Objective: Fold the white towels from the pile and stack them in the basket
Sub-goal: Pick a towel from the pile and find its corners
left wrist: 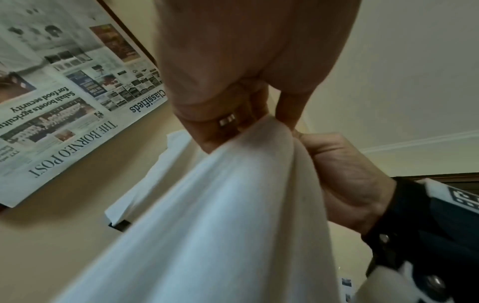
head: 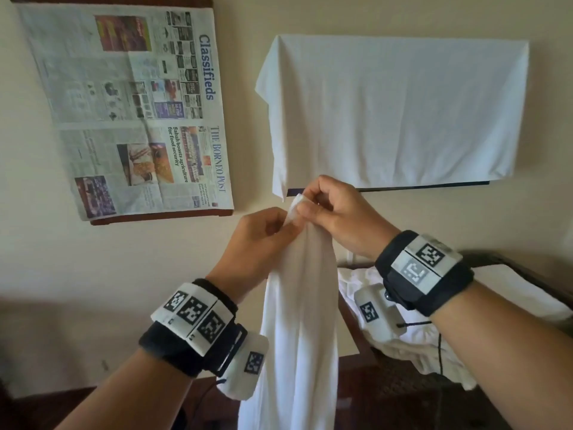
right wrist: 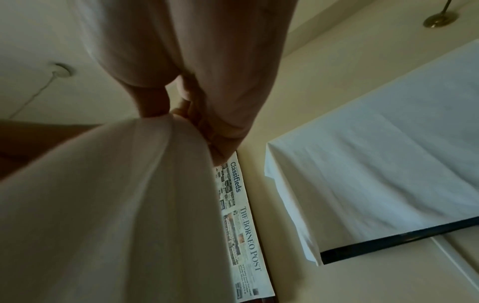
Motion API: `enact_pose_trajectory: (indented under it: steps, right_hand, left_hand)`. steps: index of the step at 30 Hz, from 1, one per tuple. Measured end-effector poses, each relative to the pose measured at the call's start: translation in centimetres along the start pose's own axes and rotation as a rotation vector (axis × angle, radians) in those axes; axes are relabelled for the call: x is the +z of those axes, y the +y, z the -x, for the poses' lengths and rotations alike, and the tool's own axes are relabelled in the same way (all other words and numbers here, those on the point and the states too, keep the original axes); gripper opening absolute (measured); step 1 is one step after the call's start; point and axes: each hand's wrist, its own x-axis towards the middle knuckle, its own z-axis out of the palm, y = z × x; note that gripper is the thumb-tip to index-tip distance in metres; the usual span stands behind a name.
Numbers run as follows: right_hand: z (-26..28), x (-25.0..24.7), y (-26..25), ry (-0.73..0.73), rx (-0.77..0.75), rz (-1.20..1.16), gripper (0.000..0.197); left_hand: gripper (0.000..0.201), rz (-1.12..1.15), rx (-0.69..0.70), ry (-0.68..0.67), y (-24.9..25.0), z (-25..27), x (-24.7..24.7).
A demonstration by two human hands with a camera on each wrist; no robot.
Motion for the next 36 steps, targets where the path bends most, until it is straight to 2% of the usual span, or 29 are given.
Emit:
enact_pose_trajectory:
  steps: [4,7,8,11,12,14,16,18,21,23,26,29,32,34,36]
  right_hand:
    - [1.4,1.0,0.8,0.046,0.053,-0.154,0.014]
    - [3.8,2.3,3.4,-0.078,0.253,-0.366,0.036]
    - [4.9,2.9,4.4,-0.137,0.292,-0.365,0.037]
    - [8.2,5.1,8.7,-0.263,0.327,-0.076,0.018]
    - [9.3,5.6,9.9,-0.275,0.36,0.011,0.027]
    - [11.3,6.2,13.0,-0.195,0.402,0.105,0.039]
    - [13.2,5.8,15.7,-0.117,0.454,0.19,0.026]
    - [14.9,4.7,18.6,-0.105,0.546,0.297,0.007]
    - [17.9,1.8,23.3,-0.155,0.637,0.433,0.009]
    - [20.0,-0.7,26.2,-0.193,0.709,0.563,0.022]
    - [21.5,-3.9,28.6,-0.189,0.844,0.721,0.016]
    - [20.0,-4.5,28.3,-0.115,0.725,0.64,0.012]
    - [17.3,-3.8,23.7,0.035,0.463,0.252,0.01]
    - [15.5,-3.5,19.0,0.043,0.339,-0.032,0.008]
    - [14.3,-3.6,15.4,0.054,0.27,-0.173,0.014]
  left_hand:
    - [0.033,-0.043,0.025,0.073,-0.2,-0.5,-0.4]
    - [0.025,-0.048,0.0,0.107,-0.1,-0.8,-0.6]
    - [0.024,-0.049,-0.01,0.118,-0.1,-1.1,-0.7]
    - [0.023,-0.038,-0.03,0.139,0.1,-1.7,-1.4]
    - [0.022,-0.047,-0.038,0.142,0.2,-1.8,-1.5]
    - [0.026,-0.089,-0.043,0.152,0.4,-1.8,-1.6]
    - [0.028,-0.123,-0.033,0.178,0.6,-1.8,-1.6]
    - [0.023,-0.142,-0.02,0.229,1.0,-2.0,-2.0]
    - [0.021,-0.232,0.015,0.302,1.8,-2.3,-3.3]
    - [0.021,-0.304,0.014,0.321,2.1,-2.4,-3.9]
    - [0.021,-0.398,-0.01,0.233,1.5,-2.5,-2.5]
    - [0.024,-0.477,-0.051,0.136,0.1,-2.4,1.8]
    - [0.022,-0.503,-0.065,0.074,-1.6,-2.1,6.8]
    - [0.018,-0.546,-0.053,0.002,-2.5,-1.9,9.7]
    - [0.019,-0.567,-0.039,-0.058,-3.0,-1.7,12.0]
